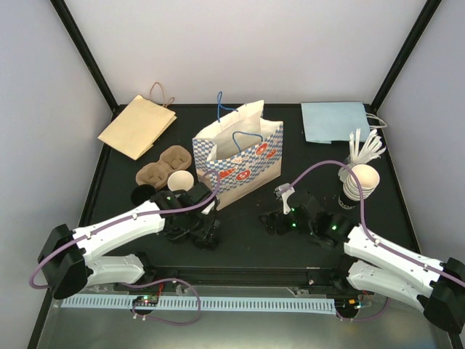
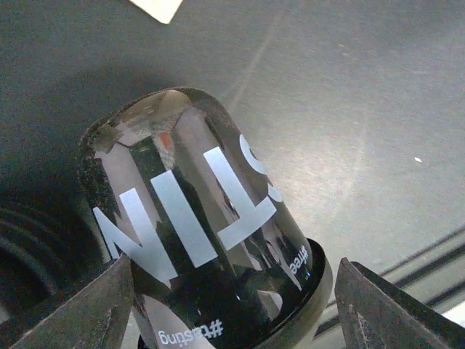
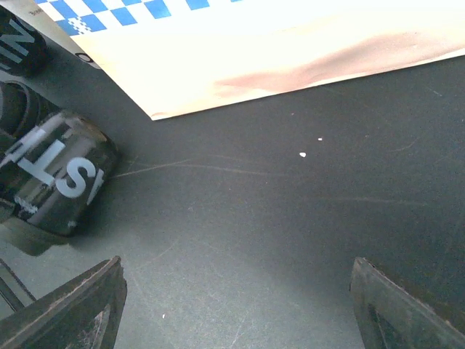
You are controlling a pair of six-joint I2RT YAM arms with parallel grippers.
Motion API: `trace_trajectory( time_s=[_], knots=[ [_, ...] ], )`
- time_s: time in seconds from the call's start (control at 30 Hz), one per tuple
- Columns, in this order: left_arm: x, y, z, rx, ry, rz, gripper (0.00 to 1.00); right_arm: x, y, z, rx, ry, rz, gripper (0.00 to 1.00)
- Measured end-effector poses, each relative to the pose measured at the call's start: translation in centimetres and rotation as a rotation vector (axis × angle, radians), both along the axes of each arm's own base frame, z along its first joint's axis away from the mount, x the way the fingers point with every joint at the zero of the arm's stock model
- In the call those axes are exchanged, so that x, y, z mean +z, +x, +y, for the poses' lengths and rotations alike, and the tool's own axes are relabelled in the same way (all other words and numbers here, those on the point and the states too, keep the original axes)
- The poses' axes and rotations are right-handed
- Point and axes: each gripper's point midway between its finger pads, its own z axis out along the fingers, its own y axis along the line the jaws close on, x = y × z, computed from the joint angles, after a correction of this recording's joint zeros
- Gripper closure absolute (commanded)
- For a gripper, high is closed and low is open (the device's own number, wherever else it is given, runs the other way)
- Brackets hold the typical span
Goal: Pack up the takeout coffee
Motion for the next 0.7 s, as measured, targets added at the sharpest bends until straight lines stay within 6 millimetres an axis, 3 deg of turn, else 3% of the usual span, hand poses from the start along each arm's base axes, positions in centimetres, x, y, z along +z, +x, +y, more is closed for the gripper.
trace_trajectory(
  time_s=[0.23,0.43,0.7],
  knots=[
    [0.6,-1.0,-2.1,-0.047,-0.107,0.06,0.21,0.2,0.0,0.0,0.001,0.005,-0.005,0.14],
    [1.1,-1.4,-2.6,-0.119,-0.135,0.053,0.17,0.2,0.0,0.0,0.003,0.004,-0.006,0.13],
    [5.7,-1.5,-4.3,-0.28,-0.246,-0.071,0.19,-0.2,-0.3,0.4,0.027,0.004,0.016,0.14]
  ],
)
